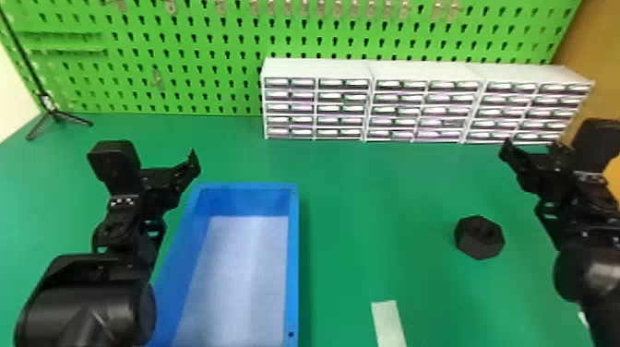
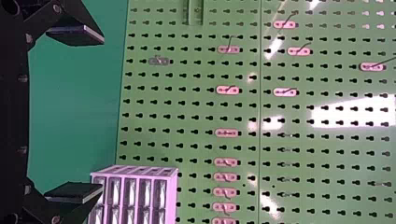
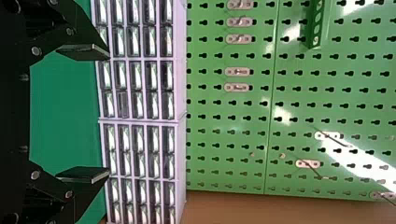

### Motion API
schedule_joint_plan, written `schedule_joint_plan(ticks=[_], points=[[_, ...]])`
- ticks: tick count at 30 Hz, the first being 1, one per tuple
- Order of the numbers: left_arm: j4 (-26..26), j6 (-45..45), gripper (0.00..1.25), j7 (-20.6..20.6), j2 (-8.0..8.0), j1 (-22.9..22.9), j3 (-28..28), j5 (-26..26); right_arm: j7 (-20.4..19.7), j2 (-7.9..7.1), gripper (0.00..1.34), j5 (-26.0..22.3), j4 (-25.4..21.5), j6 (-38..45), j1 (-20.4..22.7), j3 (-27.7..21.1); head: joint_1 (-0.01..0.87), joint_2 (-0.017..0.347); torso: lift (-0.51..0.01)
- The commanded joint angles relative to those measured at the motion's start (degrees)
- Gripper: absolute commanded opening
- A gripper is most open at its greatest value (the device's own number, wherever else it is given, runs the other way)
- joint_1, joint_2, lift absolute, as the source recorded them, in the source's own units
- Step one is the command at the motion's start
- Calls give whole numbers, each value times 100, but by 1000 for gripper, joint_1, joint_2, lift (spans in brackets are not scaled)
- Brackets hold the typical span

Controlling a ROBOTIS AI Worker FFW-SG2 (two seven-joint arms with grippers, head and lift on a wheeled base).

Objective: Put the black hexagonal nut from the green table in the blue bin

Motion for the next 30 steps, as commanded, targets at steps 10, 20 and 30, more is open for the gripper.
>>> schedule_joint_plan(ticks=[10,20,30], points=[[0,0,1078,1,-4,3,0,-2,-2,-9,942,0,-26,9,6,-32,683,28,-96],[0,0,1078,1,4,3,0,-2,-2,-18,942,0,-43,35,6,-40,683,28,-96],[0,0,1078,1,4,12,9,-2,42,-53,942,-18,-175,290,85,-84,683,28,-96]])
